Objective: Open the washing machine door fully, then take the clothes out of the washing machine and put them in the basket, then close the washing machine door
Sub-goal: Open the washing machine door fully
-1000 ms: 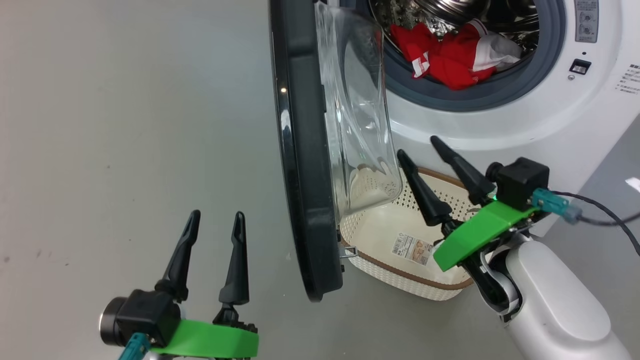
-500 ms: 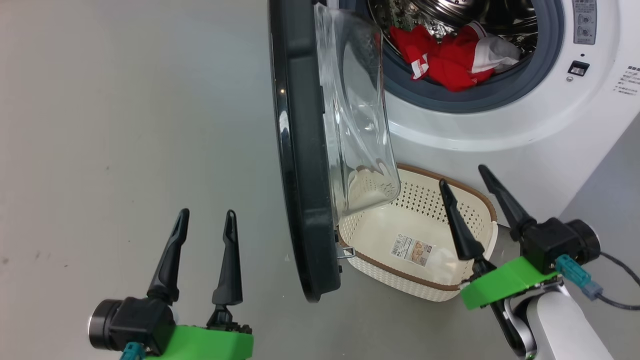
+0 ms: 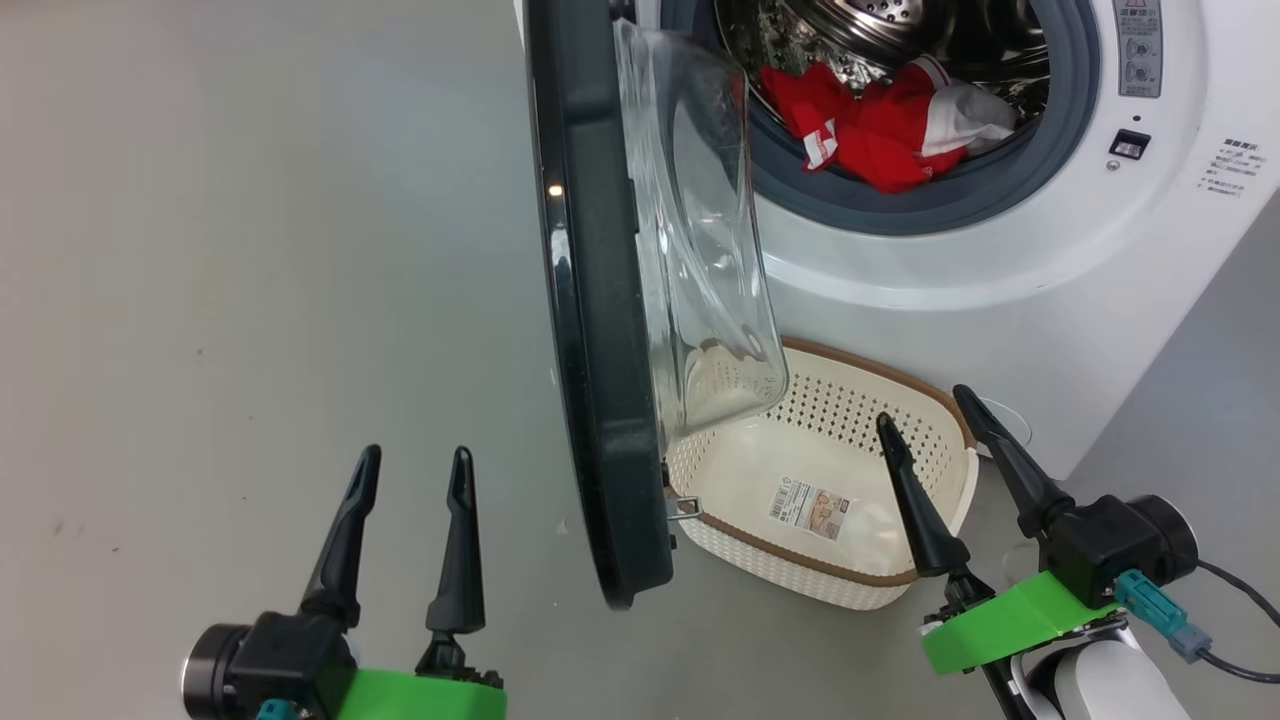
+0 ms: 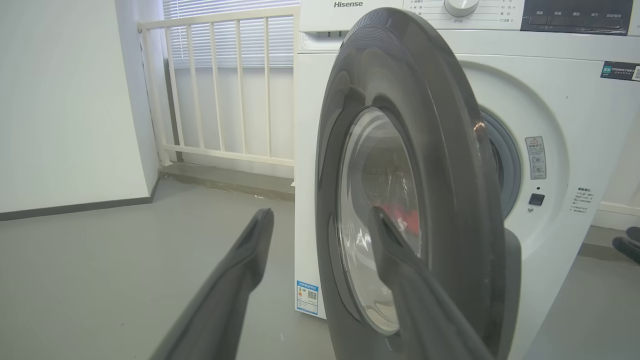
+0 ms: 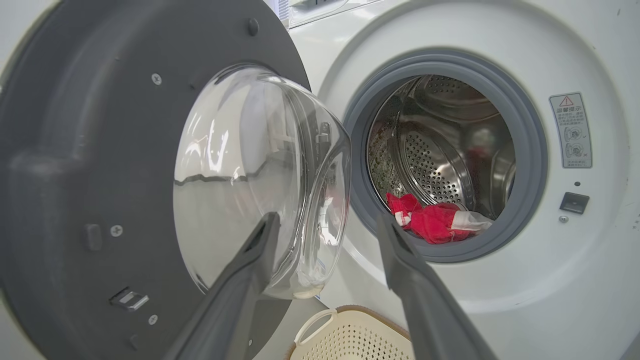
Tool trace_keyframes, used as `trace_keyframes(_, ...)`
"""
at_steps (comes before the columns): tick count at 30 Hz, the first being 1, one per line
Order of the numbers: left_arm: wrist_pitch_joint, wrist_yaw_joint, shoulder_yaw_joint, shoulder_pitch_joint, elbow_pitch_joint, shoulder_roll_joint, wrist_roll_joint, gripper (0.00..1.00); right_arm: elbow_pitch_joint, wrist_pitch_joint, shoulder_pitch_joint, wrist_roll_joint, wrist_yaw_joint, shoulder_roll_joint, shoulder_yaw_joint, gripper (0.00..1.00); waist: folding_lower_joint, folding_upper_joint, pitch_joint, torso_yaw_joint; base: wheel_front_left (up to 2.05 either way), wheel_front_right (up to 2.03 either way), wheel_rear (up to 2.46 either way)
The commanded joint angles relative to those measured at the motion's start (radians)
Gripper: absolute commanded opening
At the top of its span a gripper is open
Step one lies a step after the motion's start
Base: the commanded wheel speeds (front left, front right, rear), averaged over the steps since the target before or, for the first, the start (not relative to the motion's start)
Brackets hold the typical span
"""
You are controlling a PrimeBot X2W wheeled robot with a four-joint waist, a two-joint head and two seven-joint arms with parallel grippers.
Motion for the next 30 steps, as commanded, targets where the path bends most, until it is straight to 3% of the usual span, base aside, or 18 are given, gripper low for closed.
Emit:
trace_keyframes(1,-0.009,-0.009,0.039,-0.009,-0.016,0.007,0.009,1.00,-0.031,-0.006,-0.011,0.010,0.006,0.004,0.023,1.00,0.0000,0.0000,-0.002,0.000,0.00,0.00,0.00)
trace_keyframes(16,-0.009,-0.022,0.046,-0.007,0.004,0.005,0.004,1.00,-0.031,-0.006,0.003,0.032,0.006,0.004,0.013,1.00,0.0000,0.0000,-0.021,-0.001,0.00,0.00,0.00)
trace_keyframes(17,-0.009,-0.023,0.046,-0.009,0.003,0.006,0.004,0.73,-0.031,-0.006,0.004,0.035,0.006,0.004,0.013,1.00,0.0000,0.0000,-0.021,-0.002,0.00,0.00,0.00)
trace_keyframes(18,-0.009,-0.025,0.044,-0.012,0.000,0.008,0.006,0.28,-0.031,-0.006,0.003,0.037,0.006,0.004,0.012,1.00,0.0000,0.0000,-0.021,-0.003,0.00,0.00,0.00)
trace_keyframes(19,-0.009,-0.027,0.042,-0.017,-0.006,0.009,0.007,0.00,-0.031,-0.006,0.003,0.038,0.006,0.004,0.011,1.00,0.0000,0.0000,-0.020,-0.004,0.00,0.00,0.00)
trace_keyframes(30,-0.009,-0.053,0.010,-0.093,-0.140,0.009,0.021,0.00,-0.021,-0.006,-0.003,0.054,0.006,0.004,0.012,1.00,0.0000,0.0000,-0.021,-0.012,0.00,0.00,0.00)
